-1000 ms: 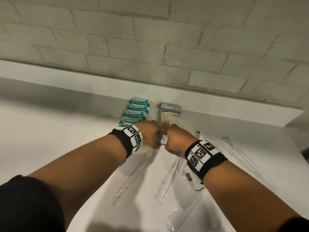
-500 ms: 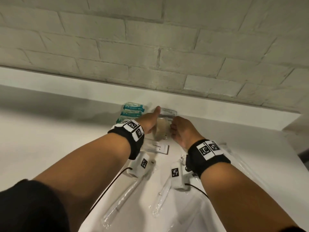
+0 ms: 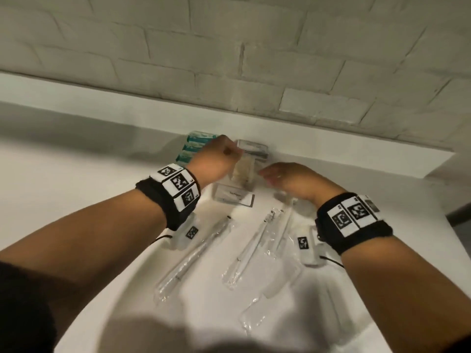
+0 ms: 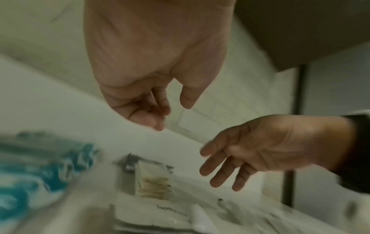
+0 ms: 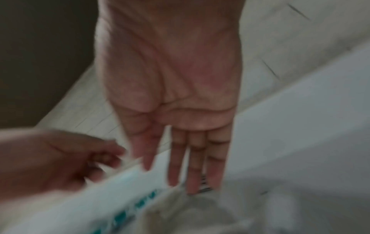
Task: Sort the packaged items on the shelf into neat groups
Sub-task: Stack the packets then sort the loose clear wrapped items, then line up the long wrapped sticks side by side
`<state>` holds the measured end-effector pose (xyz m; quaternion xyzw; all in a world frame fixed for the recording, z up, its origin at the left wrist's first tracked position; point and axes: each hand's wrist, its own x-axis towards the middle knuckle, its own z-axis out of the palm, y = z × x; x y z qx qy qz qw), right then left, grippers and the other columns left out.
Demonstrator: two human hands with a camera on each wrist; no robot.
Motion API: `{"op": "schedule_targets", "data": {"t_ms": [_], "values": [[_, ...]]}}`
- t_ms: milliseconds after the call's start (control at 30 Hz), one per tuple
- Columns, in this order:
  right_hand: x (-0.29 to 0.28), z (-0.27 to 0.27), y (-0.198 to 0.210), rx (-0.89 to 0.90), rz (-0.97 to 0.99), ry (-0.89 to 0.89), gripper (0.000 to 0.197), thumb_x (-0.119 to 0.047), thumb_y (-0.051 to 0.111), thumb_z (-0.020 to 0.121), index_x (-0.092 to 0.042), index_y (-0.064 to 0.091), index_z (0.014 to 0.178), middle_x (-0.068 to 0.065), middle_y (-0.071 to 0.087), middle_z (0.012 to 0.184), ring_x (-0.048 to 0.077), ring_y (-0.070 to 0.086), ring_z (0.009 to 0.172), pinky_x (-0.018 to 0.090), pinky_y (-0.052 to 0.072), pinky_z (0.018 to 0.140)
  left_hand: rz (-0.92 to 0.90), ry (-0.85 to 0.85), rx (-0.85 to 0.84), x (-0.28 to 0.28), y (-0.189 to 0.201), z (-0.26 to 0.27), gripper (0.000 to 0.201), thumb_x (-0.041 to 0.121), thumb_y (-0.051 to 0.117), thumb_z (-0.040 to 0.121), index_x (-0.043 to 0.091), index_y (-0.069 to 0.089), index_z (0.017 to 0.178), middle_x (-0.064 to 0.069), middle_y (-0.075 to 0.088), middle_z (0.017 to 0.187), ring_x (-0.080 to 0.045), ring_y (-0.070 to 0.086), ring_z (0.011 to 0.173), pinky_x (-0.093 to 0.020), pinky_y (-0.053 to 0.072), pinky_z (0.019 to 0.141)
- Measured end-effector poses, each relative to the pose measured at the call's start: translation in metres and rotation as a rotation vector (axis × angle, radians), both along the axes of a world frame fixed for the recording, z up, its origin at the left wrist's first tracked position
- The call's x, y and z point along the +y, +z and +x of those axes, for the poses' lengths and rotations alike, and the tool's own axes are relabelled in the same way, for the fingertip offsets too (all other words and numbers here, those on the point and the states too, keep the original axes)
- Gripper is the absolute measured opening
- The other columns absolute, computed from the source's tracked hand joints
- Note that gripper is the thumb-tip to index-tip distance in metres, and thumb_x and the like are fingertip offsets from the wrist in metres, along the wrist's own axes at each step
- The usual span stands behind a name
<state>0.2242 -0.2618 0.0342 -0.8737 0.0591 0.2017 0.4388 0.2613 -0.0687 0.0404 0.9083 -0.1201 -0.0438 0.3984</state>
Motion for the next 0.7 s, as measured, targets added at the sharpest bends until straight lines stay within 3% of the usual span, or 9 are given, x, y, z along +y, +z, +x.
{"op": "schedule_targets", "data": {"t_ms": [67, 100, 167, 233, 333, 433, 567, 633, 700], "values": [[-0.011, -0.025, -0.006, 0.059, -0.054, 0.243, 0.037, -0.015, 0.06, 0.092, -0.04, 0.062, 0.12, -0.012, 0.056, 0.128, 0.005, 0.06, 0.107, 0.012, 0.049, 0.068, 0.142, -0.101, -0.052, 0.016, 0.002, -0.03, 0.019, 0.037, 0.051, 0.093, 0.019, 0.058, 0.089, 0.0, 0.064, 0.082, -0.017, 0.06, 0.072, -0.027, 0.045, 0.06], [-0.014, -0.036, -0.011, 0.05, -0.163, 0.357, 0.039, -0.018, 0.061, 0.092, -0.042, 0.06, 0.123, -0.014, 0.053, 0.132, 0.0, 0.058, 0.106, 0.01, 0.047, 0.071, 0.274, -0.166, -0.048, 0.023, -0.001, -0.043, 0.019, 0.041, 0.051, 0.092, 0.023, 0.056, 0.088, 0.003, 0.063, 0.084, -0.016, 0.06, 0.075, -0.029, 0.047, 0.063], [-0.015, -0.059, -0.027, -0.097, -0.485, 0.527, 0.04, -0.026, 0.056, 0.093, -0.041, 0.054, 0.13, -0.015, 0.048, 0.137, 0.004, 0.052, 0.116, 0.018, 0.043, 0.088, 0.523, -0.242, -0.029, 0.03, -0.012, -0.066, 0.022, 0.048, 0.05, 0.09, 0.027, 0.054, 0.086, 0.004, 0.062, 0.09, -0.017, 0.058, 0.082, -0.03, 0.046, 0.069], [-0.012, -0.079, -0.039, -0.292, -0.716, 0.605, 0.041, -0.028, 0.055, 0.091, -0.038, 0.054, 0.131, -0.008, 0.05, 0.128, 0.017, 0.049, 0.117, 0.029, 0.041, 0.09, 0.634, -0.226, -0.006, 0.027, -0.025, -0.086, 0.026, 0.049, 0.052, 0.088, 0.024, 0.053, 0.096, 0.001, 0.061, 0.103, -0.02, 0.057, 0.09, -0.031, 0.045, 0.074], [-0.01, -0.106, -0.045, -0.401, -0.812, 0.582, 0.027, -0.026, 0.057, 0.089, -0.032, 0.055, 0.116, -0.003, 0.05, 0.106, 0.021, 0.049, 0.1, 0.031, 0.031, 0.076, 0.648, -0.192, 0.027, 0.019, -0.042, -0.11, 0.053, 0.043, 0.062, 0.082, 0.018, 0.042, 0.126, -0.006, 0.057, 0.119, -0.027, 0.059, 0.103, -0.036, 0.048, 0.083], [-0.008, -0.139, -0.038, -0.429, -0.916, 0.646, 0.019, -0.015, 0.054, 0.086, -0.025, 0.053, 0.102, -0.003, 0.051, 0.095, 0.019, 0.047, 0.089, 0.032, 0.033, 0.075, 0.61, -0.167, 0.047, 0.012, -0.053, -0.128, 0.066, 0.026, 0.065, 0.08, 0.016, 0.033, 0.137, -0.013, 0.056, 0.121, -0.031, 0.059, 0.107, -0.037, 0.048, 0.084], [-0.02, -0.167, -0.024, -0.293, -0.849, 0.605, 0.026, -0.004, 0.052, 0.081, -0.021, 0.043, 0.099, -0.005, 0.049, 0.082, 0.017, 0.047, 0.07, 0.03, 0.035, 0.054, 0.532, -0.196, 0.138, 0.006, -0.059, -0.149, 0.052, 0.013, 0.05, 0.085, 0.022, 0.036, 0.135, -0.013, 0.055, 0.125, -0.031, 0.058, 0.107, -0.034, 0.045, 0.084], [-0.037, -0.174, -0.014, -0.249, -0.86, 0.546, 0.01, -0.016, 0.05, 0.09, -0.022, 0.043, 0.094, -0.007, 0.045, 0.075, 0.015, 0.046, 0.066, 0.028, 0.032, 0.052, 0.46, -0.218, 0.123, 0.003, -0.054, -0.16, 0.047, 0.008, 0.047, 0.085, 0.025, 0.043, 0.128, -0.013, 0.052, 0.123, -0.031, 0.057, 0.101, -0.033, 0.044, 0.08], [-0.063, -0.182, -0.007, -0.233, -0.892, 0.449, 0.013, -0.03, 0.053, 0.091, -0.021, 0.044, 0.086, -0.008, 0.043, 0.073, 0.013, 0.044, 0.065, 0.026, 0.028, 0.051, 0.397, -0.259, 0.05, 0.0, -0.045, -0.173, 0.037, 0.01, 0.047, 0.086, 0.026, 0.048, 0.12, -0.008, 0.052, 0.12, -0.029, 0.058, 0.099, -0.034, 0.044, 0.082]]}}
